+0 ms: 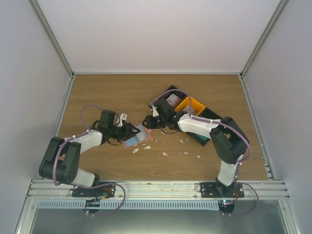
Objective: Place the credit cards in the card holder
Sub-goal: Insert the credit card into the card holder.
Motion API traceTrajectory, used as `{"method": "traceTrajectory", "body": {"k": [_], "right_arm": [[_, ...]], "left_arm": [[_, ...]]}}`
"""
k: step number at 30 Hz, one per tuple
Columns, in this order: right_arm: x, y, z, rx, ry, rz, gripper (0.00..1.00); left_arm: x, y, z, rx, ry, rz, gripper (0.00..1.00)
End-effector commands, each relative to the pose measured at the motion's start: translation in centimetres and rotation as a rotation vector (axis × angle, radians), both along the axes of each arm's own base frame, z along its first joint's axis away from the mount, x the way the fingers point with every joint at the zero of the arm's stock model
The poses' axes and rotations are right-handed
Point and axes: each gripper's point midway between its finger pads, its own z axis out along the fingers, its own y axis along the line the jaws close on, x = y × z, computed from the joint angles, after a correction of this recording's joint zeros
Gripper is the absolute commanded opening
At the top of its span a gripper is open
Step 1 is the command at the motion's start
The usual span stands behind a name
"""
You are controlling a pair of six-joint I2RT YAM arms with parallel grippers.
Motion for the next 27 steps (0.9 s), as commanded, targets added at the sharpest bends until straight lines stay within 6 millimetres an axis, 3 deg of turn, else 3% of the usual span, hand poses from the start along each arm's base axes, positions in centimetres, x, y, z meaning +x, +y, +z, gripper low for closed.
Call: {"method": "traceTrajectory", "body": {"k": [1, 7, 20, 27], "right_arm": [[-0.1, -0.8, -1.8, -0.087, -0.004, -0.008, 0.3], [0.9, -3.0, -1.3, -0.153, -0.047, -0.121, 0.3], [1.8, -7.3, 3.4, -0.193, -0.182, -0.26, 0.35], [2.7, -9.7, 6.8, -0.179, -0.263, -0.216, 0.38]], "left_arm": [[1.2, -1.3, 1.5, -0.026, -0.057, -0.03, 0.45], [1.8, -2.1, 0.5, 0.001, -0.051, -0.044, 0.49], [3.1, -3.7, -1.2, 0.048, -0.055, -0.073, 0.56], [3.9, -3.3, 2.5, 0.074, -0.177, -0.063, 0.61]]}}
